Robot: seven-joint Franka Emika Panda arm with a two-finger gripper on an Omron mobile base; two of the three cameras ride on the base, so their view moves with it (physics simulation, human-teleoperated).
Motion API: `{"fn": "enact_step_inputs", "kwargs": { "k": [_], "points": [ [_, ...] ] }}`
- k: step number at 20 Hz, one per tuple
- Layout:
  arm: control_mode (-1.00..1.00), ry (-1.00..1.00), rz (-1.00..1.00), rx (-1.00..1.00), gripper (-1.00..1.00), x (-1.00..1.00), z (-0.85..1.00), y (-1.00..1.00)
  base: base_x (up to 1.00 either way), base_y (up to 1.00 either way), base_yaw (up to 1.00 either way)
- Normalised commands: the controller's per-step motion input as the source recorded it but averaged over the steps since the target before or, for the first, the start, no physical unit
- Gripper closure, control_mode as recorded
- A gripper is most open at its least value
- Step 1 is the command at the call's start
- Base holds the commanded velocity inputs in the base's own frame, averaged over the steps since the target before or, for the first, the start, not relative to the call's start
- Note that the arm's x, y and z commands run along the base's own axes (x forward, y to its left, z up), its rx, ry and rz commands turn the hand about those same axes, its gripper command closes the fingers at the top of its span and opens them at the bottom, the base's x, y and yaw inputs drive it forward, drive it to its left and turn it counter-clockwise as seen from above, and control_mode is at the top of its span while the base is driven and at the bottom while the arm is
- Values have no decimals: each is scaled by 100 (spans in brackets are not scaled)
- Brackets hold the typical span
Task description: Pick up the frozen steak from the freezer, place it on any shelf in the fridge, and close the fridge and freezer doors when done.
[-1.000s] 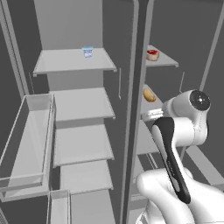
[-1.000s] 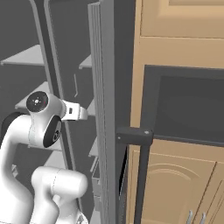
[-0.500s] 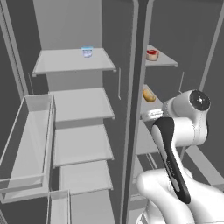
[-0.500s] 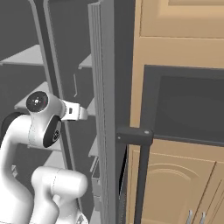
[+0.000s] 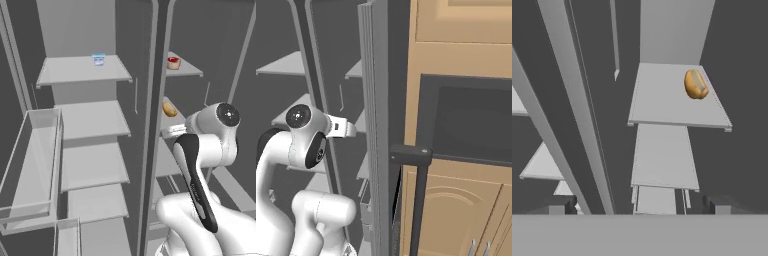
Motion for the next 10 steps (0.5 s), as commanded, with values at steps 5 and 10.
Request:
{"fn": "enact_step_inputs", "kwargs": {
  "k": [5,10],
  "points": [
    [-100,-2,-3,2,-100,-11,4,-9,-38,-45,-16],
    [-100,-16,-16,12,-100,-33,54,-28,0,0,0]
  ]
}}
